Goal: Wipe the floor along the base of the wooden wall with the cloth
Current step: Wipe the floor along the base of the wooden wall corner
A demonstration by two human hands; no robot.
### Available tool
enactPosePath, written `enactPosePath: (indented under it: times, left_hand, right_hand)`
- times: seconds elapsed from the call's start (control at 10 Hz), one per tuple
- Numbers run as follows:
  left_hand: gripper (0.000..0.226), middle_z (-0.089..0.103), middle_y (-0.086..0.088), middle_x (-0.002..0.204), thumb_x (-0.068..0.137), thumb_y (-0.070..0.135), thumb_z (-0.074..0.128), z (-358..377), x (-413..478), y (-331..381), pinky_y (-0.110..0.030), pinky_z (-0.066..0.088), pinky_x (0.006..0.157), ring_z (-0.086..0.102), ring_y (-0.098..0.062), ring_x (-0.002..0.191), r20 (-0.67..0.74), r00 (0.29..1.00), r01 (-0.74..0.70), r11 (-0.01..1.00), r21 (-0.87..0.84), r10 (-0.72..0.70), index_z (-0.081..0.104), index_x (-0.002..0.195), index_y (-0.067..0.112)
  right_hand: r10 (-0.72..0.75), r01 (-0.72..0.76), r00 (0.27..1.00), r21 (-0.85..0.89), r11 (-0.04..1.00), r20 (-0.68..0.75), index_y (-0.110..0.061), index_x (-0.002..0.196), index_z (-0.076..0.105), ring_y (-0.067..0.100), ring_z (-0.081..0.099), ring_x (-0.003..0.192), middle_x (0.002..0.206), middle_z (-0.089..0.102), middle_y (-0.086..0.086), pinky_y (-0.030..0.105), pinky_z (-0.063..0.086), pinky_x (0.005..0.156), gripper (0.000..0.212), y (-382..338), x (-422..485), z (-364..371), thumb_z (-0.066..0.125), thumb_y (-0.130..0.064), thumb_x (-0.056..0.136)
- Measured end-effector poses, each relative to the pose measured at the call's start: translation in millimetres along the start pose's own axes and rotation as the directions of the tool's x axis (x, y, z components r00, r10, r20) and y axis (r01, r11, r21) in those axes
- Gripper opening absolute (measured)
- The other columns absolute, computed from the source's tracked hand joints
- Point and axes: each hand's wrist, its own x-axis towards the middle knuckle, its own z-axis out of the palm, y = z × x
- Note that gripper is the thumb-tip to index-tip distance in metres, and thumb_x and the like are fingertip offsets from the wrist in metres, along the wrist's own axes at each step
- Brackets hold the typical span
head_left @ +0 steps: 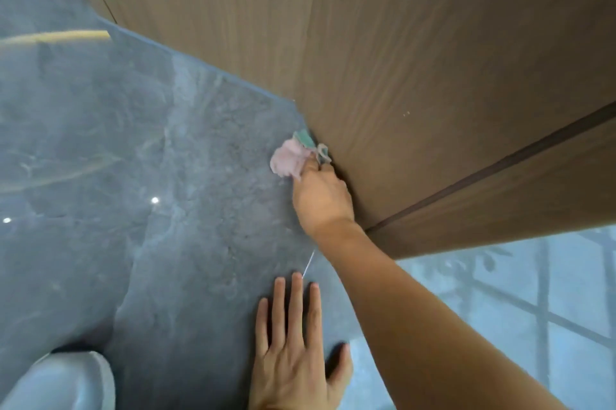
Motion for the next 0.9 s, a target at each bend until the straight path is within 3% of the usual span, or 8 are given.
enactPosePath:
  times: [0.2,0.3,0.4,0.5,0.6,0.7,0.8,0.9]
  left_hand:
    - [0.091,0.042,-0.021,0.155,0.071,0.063,0.054,-2.2,-0.1,1.5,-0.058,0.030,0.112,0.041,-0.041,0.142,0.059,0.998,0.001,1.000,0.006,-0.002,0.052,0.142,0.005]
    - [0.088,0.041,-0.021,0.156,0.075,0.060,0.048,0.2,-0.9,0.9,-0.057,0.029,0.112,0.040,-0.042,0.143,0.047,0.999,0.005,1.000,0.026,-0.006,0.050,0.144,0.005]
    - [0.094,0.042,-0.021,0.155,0.065,0.056,0.050,7.5,1.5,-0.2,-0.057,0.028,0.112,0.040,-0.041,0.143,0.016,1.000,-0.011,1.000,0.009,0.011,0.051,0.143,0.004]
    - [0.095,0.046,-0.021,0.152,0.064,0.057,0.054,12.0,-0.5,0.3,-0.057,0.027,0.113,0.041,-0.041,0.142,-0.039,0.999,-0.021,1.000,-0.010,0.021,0.051,0.141,0.002]
    - [0.087,0.045,-0.022,0.153,0.070,0.054,0.051,9.2,1.0,1.1,-0.056,0.025,0.113,0.041,-0.042,0.142,-0.052,0.999,-0.016,1.000,-0.006,0.016,0.053,0.139,0.002]
    - [0.079,0.048,-0.027,0.148,0.071,0.039,0.035,7.0,-0.9,1.2,-0.057,0.027,0.108,0.043,-0.046,0.139,-0.088,0.995,-0.044,0.999,-0.018,0.042,0.057,0.131,-0.008]
    - [0.084,0.043,-0.022,0.154,0.072,0.051,0.048,11.4,-0.8,-1.1,-0.056,0.026,0.113,0.039,-0.041,0.143,-0.083,0.996,-0.044,0.999,-0.004,0.043,0.051,0.141,0.002]
    - [0.087,0.040,-0.019,0.157,0.074,0.059,0.057,16.6,-1.4,-1.1,-0.057,0.027,0.116,0.035,-0.039,0.147,-0.088,0.995,-0.036,0.999,-0.014,0.035,0.049,0.144,0.007]
  right_hand:
    - [0.180,-0.184,0.972,0.011,0.983,0.150,-0.014,0.146,0.023,0.032,0.061,0.105,0.131,0.053,0.011,0.039,0.050,0.082,0.055,82.4,-171.7,6.7,0.039,-0.020,0.094]
    - [0.224,-0.235,0.964,0.065,0.970,0.141,-0.018,0.148,0.018,0.031,0.062,0.101,0.126,0.056,0.009,0.039,0.050,0.081,0.058,87.5,-190.1,7.3,0.040,-0.023,0.094]
    - [0.128,-0.141,0.984,0.095,0.986,0.127,-0.015,0.141,0.028,0.034,0.063,0.100,0.124,0.058,0.011,0.041,0.051,0.079,0.050,60.5,-168.2,1.3,0.041,-0.026,0.095]
    - [0.005,-0.003,0.999,-0.056,0.998,0.050,-0.001,0.138,0.034,0.039,0.061,0.105,0.126,0.056,0.021,0.043,0.050,0.080,0.047,25.1,-70.6,9.0,0.040,-0.021,0.097]
    - [-0.009,0.018,0.994,-0.085,0.996,0.105,-0.002,0.128,0.051,0.036,0.059,0.112,0.126,0.059,0.020,0.038,0.048,0.082,0.037,-15.7,15.6,-7.5,0.043,-0.018,0.096]
    - [-0.005,0.002,0.996,0.025,1.000,0.094,-0.005,0.115,0.060,0.035,0.058,0.108,0.120,0.060,0.019,0.033,0.037,0.072,0.029,-42.2,67.1,-17.4,0.044,-0.019,0.095]
    - [-0.047,0.045,0.997,0.038,0.998,0.061,-0.003,0.118,0.056,0.040,0.061,0.102,0.115,0.061,0.021,0.038,0.044,0.071,0.030,-14.4,16.0,-9.7,0.042,-0.019,0.096]
    - [-0.002,0.005,0.994,-0.027,1.000,0.109,-0.004,0.134,0.041,0.043,0.063,0.097,0.117,0.061,0.021,0.043,0.051,0.075,0.041,50.1,-74.9,-4.9,0.040,-0.023,0.097]
